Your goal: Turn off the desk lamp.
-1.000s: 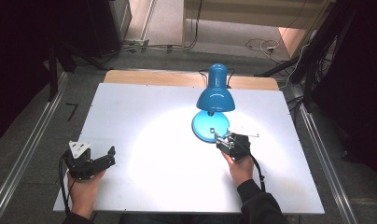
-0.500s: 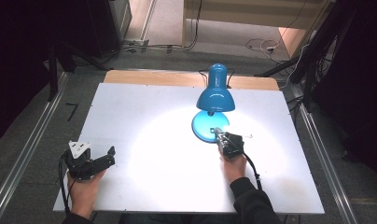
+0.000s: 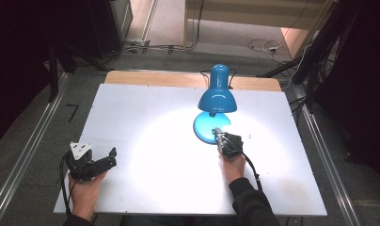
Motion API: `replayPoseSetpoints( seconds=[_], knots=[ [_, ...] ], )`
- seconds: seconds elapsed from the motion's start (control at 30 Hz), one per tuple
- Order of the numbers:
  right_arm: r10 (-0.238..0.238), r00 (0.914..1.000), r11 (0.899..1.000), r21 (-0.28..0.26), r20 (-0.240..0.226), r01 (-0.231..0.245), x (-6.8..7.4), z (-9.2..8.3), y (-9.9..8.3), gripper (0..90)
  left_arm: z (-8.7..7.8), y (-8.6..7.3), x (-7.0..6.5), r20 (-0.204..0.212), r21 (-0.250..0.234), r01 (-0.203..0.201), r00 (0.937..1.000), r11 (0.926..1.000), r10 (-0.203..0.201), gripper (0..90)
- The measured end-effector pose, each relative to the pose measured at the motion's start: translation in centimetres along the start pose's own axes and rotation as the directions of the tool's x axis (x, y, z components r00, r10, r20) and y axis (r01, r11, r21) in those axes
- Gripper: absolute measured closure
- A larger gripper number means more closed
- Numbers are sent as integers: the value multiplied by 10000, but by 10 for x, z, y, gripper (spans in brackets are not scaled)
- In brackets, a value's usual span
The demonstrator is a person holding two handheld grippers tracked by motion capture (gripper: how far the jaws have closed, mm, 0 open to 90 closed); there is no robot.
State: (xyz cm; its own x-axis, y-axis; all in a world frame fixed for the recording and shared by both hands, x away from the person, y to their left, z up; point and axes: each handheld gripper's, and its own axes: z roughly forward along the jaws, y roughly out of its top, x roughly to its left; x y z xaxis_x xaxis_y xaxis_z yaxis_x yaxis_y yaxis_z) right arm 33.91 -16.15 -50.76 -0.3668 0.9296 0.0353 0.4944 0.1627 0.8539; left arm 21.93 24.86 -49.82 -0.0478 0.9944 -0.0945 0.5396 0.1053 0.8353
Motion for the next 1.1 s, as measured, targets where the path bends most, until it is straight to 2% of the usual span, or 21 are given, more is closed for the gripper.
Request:
replayPoseSetpoints(
  seconds=[1.0, 1.1],
  knots=[
    [-269, 9990, 9996, 58, 368, 267, 4, 8, 5, 883, 3, 1, -3, 96, 55, -89, 9999, 9999, 89, 43],
    [-470, 9978, 9989, 84, 458, 467, 7, 11, 6, 883, 2, 1, -3, 93, 34, -77, 9999, 10000, 77, 43]
  ],
)
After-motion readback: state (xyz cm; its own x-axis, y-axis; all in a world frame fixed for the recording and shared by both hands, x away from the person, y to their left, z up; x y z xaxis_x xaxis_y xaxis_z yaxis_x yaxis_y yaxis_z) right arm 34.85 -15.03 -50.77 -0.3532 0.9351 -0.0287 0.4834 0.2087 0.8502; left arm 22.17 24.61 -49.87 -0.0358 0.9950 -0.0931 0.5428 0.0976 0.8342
